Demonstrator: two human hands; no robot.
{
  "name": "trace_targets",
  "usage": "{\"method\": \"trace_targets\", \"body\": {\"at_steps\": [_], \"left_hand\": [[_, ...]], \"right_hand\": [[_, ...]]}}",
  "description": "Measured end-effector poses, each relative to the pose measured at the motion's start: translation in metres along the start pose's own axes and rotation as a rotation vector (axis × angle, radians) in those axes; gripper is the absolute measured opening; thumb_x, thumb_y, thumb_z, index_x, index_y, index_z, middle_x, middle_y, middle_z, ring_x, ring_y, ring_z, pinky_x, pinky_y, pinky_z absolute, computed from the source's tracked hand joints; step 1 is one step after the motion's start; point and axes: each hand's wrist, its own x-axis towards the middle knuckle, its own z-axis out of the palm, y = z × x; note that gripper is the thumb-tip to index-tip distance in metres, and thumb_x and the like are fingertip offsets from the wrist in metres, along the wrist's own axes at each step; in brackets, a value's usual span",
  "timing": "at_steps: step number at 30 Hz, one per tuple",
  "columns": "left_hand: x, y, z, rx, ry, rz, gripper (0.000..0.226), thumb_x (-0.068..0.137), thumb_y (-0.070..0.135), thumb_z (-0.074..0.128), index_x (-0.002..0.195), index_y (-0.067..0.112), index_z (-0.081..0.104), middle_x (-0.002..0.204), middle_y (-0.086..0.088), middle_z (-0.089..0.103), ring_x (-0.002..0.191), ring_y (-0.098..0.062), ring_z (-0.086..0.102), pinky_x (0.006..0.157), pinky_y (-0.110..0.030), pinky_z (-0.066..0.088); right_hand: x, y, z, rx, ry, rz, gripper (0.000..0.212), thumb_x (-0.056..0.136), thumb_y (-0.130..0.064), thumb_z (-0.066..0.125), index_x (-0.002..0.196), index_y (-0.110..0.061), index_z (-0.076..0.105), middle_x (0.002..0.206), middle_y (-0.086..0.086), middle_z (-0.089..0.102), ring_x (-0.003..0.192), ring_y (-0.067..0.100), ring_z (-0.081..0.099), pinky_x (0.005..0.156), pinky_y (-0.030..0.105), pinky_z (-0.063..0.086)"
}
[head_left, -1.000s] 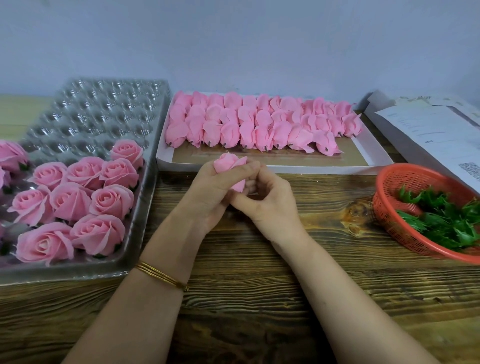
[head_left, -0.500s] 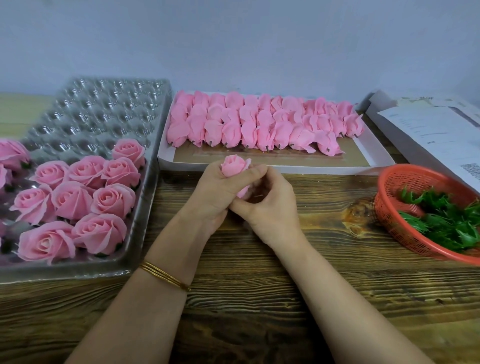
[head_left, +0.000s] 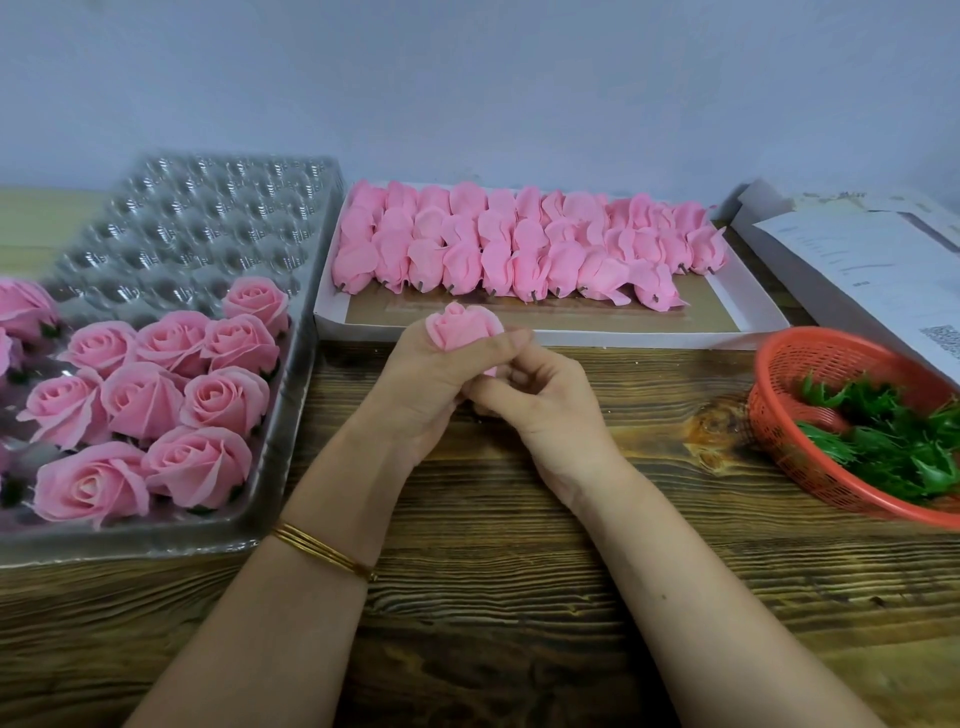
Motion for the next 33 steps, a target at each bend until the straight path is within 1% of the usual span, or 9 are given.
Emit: {"method": "trace_targets", "body": {"at_steps": [3, 5, 10, 14, 19, 21, 25, 29, 33], "left_hand": [[0.001, -0.003, 0.0, 0.065, 0.089, 0.043, 0.012, 0.071, 0.019, 0.08, 0.067, 0.015, 0.07, 0.104, -0.038, 0.063, 0.086, -0.038, 0.064, 0.084, -0.046, 0.054], [0.003, -0.007, -0.002, 0.153, 0.151, 0.087, 0.017, 0.079, 0.016, 0.081, 0.079, 0.003, 0.07, 0.104, -0.033, 0.067, 0.094, -0.044, 0.068, 0.09, -0.053, 0.056], [0.005, -0.012, 0.001, 0.367, 0.249, 0.23, 0.023, 0.081, 0.014, 0.079, 0.087, -0.005, 0.068, 0.083, -0.02, 0.068, 0.074, -0.017, 0.062, 0.072, -0.028, 0.053], [0.003, -0.014, 0.002, 0.436, 0.189, 0.26, 0.016, 0.082, 0.012, 0.078, 0.086, -0.001, 0.07, 0.081, -0.019, 0.069, 0.072, -0.021, 0.065, 0.068, -0.035, 0.055], [0.001, -0.013, 0.005, 0.457, 0.02, 0.222, 0.015, 0.084, 0.003, 0.074, 0.087, 0.018, 0.074, 0.079, 0.001, 0.075, 0.073, -0.009, 0.07, 0.065, -0.021, 0.055], [0.0, -0.013, 0.006, 0.485, -0.005, 0.236, 0.021, 0.084, 0.001, 0.072, 0.082, 0.022, 0.072, 0.077, 0.005, 0.074, 0.073, -0.008, 0.07, 0.063, -0.022, 0.055], [0.0, -0.015, 0.006, 0.441, 0.014, 0.198, 0.012, 0.086, 0.002, 0.071, 0.098, 0.004, 0.073, 0.09, -0.017, 0.075, 0.083, -0.031, 0.071, 0.067, -0.036, 0.06], [0.001, -0.015, 0.006, 0.44, 0.012, 0.168, 0.014, 0.087, 0.006, 0.072, 0.1, 0.009, 0.074, 0.09, -0.009, 0.076, 0.08, -0.02, 0.074, 0.064, -0.026, 0.06], [0.002, -0.018, 0.005, 0.424, 0.019, 0.16, 0.016, 0.085, 0.005, 0.073, 0.101, 0.007, 0.074, 0.093, -0.011, 0.076, 0.085, -0.022, 0.075, 0.071, -0.038, 0.063]], "right_hand": [[0.001, -0.002, -0.003, -0.014, -0.013, 0.069, 0.011, 0.081, -0.001, 0.072, 0.092, -0.004, 0.072, 0.068, 0.0, 0.06, 0.073, 0.014, 0.055, 0.074, 0.029, 0.046], [0.002, -0.007, -0.005, 0.042, 0.005, 0.145, 0.015, 0.074, -0.011, 0.067, 0.087, -0.006, 0.072, 0.073, 0.004, 0.064, 0.074, 0.013, 0.06, 0.071, 0.027, 0.048], [0.003, -0.01, -0.007, 0.067, 0.205, 0.141, 0.018, 0.07, -0.029, 0.067, 0.082, -0.016, 0.065, 0.072, -0.005, 0.063, 0.062, 0.006, 0.056, 0.06, 0.023, 0.048], [0.004, -0.012, -0.006, 0.066, 0.293, 0.126, 0.038, 0.066, -0.034, 0.074, 0.095, -0.014, 0.061, 0.082, 0.002, 0.063, 0.065, 0.005, 0.061, 0.055, 0.022, 0.049], [0.002, -0.013, -0.003, 0.048, 0.305, 0.144, 0.032, 0.081, -0.021, 0.079, 0.106, -0.009, 0.062, 0.11, 0.023, 0.068, 0.082, 0.014, 0.066, 0.062, 0.022, 0.056], [0.003, -0.014, -0.003, 0.032, 0.308, 0.148, 0.025, 0.084, -0.016, 0.077, 0.104, -0.011, 0.063, 0.108, 0.021, 0.069, 0.081, 0.015, 0.067, 0.061, 0.022, 0.056], [0.003, -0.016, -0.002, 0.067, 0.288, 0.165, 0.02, 0.087, -0.011, 0.072, 0.104, -0.006, 0.062, 0.094, 0.014, 0.066, 0.065, 0.012, 0.062, 0.052, 0.024, 0.05], [0.002, -0.017, -0.001, 0.083, 0.291, 0.168, 0.019, 0.087, -0.008, 0.07, 0.103, -0.003, 0.062, 0.09, 0.013, 0.066, 0.06, 0.007, 0.061, 0.047, 0.021, 0.047], [0.002, -0.016, -0.002, 0.087, 0.287, 0.164, 0.019, 0.087, -0.008, 0.071, 0.103, -0.004, 0.063, 0.091, 0.012, 0.067, 0.063, 0.006, 0.064, 0.049, 0.019, 0.048]]}}
